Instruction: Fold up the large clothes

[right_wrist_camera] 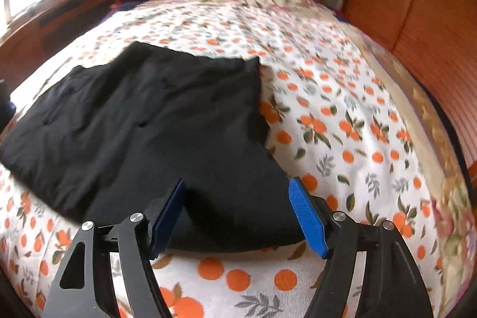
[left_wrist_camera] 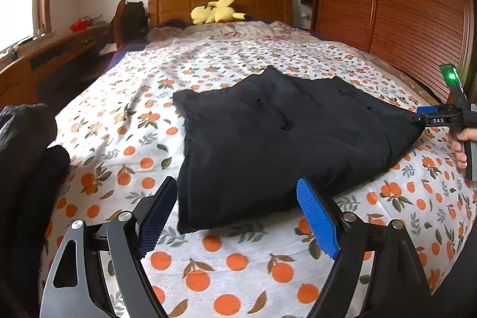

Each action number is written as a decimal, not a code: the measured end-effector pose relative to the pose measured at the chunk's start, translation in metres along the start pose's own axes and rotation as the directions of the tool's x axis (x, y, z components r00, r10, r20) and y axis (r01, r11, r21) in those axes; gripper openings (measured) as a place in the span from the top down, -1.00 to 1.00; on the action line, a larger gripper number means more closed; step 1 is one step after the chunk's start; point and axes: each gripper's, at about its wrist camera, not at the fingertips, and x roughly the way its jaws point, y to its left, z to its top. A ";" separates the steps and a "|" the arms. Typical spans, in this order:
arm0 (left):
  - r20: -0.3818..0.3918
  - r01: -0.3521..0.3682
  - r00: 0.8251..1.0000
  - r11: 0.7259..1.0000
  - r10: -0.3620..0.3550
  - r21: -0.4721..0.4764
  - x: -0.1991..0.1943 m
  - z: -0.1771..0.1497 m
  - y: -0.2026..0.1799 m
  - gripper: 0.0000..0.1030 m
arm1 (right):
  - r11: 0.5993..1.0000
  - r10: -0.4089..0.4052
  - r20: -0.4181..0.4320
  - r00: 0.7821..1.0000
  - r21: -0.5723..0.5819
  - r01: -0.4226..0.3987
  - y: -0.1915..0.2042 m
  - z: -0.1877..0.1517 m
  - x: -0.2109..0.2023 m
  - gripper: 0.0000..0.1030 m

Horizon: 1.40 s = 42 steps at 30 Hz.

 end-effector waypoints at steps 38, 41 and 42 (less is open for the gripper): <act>-0.102 0.022 0.994 0.999 -0.025 -0.030 -0.054 -0.042 -0.014 0.78 | 0.975 0.201 0.090 0.976 -0.113 -0.190 -0.002 -0.066 -0.101 0.83; -0.094 0.020 0.995 0.999 -0.024 -0.043 -0.077 -0.054 -0.021 0.78 | 0.971 0.221 0.075 0.972 -0.113 -0.211 -0.007 -0.093 -0.116 0.83; -0.093 0.022 0.995 0.998 -0.027 -0.051 -0.083 -0.057 -0.021 0.78 | 0.970 0.229 0.072 0.971 -0.106 -0.221 -0.009 -0.099 -0.119 0.82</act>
